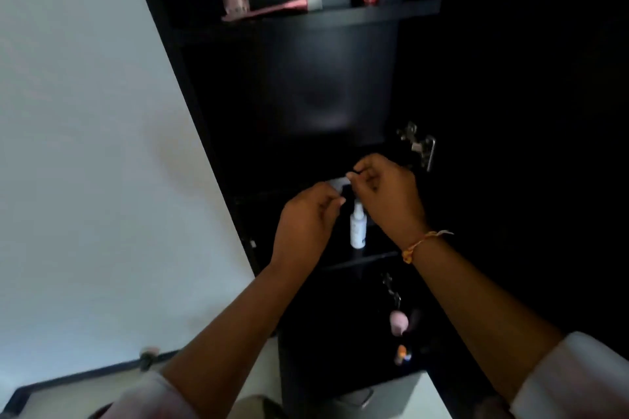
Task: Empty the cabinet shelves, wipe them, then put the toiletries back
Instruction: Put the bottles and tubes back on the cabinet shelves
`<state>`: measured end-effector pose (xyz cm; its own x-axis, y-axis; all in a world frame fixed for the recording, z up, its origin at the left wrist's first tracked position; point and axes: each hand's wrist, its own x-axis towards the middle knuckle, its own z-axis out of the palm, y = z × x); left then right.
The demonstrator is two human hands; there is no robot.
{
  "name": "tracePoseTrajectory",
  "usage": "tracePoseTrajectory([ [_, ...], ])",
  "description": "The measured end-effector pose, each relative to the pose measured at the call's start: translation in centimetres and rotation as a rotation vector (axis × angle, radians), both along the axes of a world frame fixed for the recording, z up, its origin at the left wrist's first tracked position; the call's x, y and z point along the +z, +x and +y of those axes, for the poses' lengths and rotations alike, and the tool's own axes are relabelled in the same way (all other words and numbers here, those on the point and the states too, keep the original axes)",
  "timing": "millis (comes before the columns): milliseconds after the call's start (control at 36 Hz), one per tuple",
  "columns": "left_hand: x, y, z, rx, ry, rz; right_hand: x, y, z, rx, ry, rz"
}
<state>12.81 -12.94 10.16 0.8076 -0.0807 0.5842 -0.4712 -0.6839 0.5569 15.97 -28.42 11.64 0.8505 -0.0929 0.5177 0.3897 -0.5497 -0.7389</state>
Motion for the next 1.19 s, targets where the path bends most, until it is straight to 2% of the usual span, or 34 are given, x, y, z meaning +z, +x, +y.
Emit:
tracePoseTrajectory([
  [139,-7.3,-1.3,-0.5,0.009,-0.035,0.225,-6.6,-1.5,-1.1,0.010,-0.023,0.283],
  [278,-14.2,-2.8,-1.6,-0.012,-0.030,0.483,-13.6,-2.7,-2.6,-0.002,-0.129,0.505],
  [528,-24.5,-4.8,-3.4,-0.031,0.017,0.836,-25.6,-5.9,-5.1,-0.049,-0.121,0.891],
  [611,-27.1,-5.1,-4.2,-0.029,0.035,0.903,-29.7,-7.3,-5.8,-0.136,-0.225,0.969],
  [750,-30.4,-5.3,-5.8,-0.059,0.049,0.965,-34.6,-9.5,-6.3,-0.195,-0.233,1.006],
  [833,-31.9,-4.9,-6.7,-0.117,0.080,0.959,-35.9,-10.6,-6.5,-0.231,-0.303,0.942],
  [1083,-34.1,-1.6,-9.3,-0.205,0.024,0.919,-36.9,-9.6,-6.6,-0.236,-0.337,0.951],
  [1194,-35.0,0.0,-10.1,-0.229,0.067,0.916,-37.4,-8.7,-6.5,-0.232,-0.341,0.916],
])
